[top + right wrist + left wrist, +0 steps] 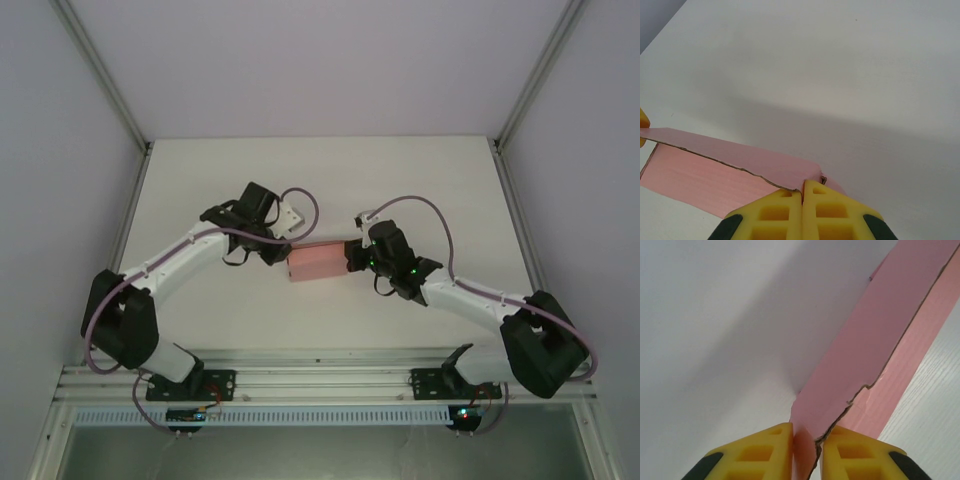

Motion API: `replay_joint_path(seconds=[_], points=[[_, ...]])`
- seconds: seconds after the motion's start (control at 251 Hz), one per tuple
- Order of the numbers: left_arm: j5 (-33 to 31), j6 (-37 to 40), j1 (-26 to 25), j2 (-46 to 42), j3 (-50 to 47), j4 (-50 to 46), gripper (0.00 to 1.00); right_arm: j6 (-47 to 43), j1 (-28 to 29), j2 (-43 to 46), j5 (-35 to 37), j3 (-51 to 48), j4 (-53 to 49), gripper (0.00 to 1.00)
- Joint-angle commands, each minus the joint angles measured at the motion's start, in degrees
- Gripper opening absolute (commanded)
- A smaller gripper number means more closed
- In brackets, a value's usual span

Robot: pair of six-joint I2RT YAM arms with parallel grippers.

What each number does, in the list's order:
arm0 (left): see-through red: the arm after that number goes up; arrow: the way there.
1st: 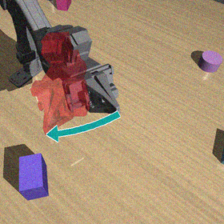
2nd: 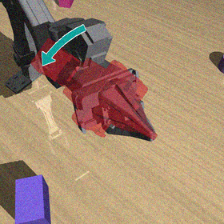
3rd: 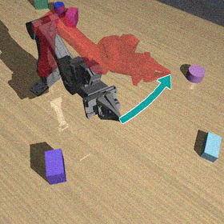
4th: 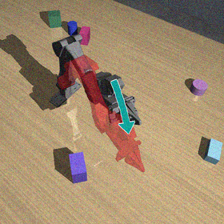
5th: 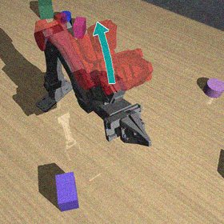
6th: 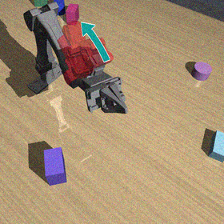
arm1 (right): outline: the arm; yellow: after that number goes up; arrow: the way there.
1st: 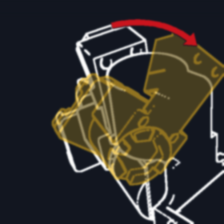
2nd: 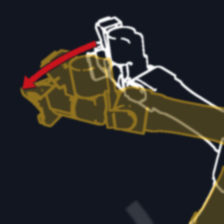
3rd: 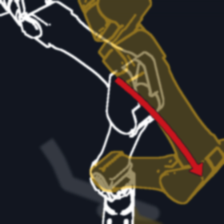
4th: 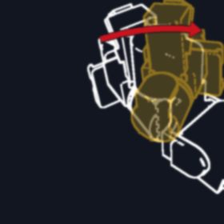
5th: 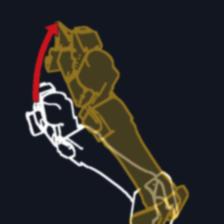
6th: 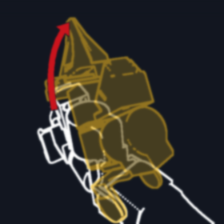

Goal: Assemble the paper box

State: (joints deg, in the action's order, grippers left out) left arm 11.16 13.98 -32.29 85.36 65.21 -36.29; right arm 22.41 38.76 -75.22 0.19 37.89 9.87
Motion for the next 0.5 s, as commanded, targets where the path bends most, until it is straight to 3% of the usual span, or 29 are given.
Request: replay_joint_path(seconds=[0.0,0.239,0.259,0.495], points=[[3.04,0.95,-0.66,-0.93,2.53,-1.79,0.19,-0.14,0.26,-2.48,-2.11,-1.08,-10.44,0.0],[-0.32,-3.38,-2.98,-1.26,3.58,-1.53,0.03,-0.44,0.71,-2.91,-1.07,-0.32,-11.07,0.0],[-0.92,-4.42,-3.08,-1.12,3.68,-1.55,0.0,-0.43,0.84,-2.98,-1.02,-0.25,-11.26,0.0],[-5.65,-24.12,-4.75,0.77,6.23,-4.12,0.0,2.17,3.95,-2.94,4.0,0.09,-13.93,0.0]])
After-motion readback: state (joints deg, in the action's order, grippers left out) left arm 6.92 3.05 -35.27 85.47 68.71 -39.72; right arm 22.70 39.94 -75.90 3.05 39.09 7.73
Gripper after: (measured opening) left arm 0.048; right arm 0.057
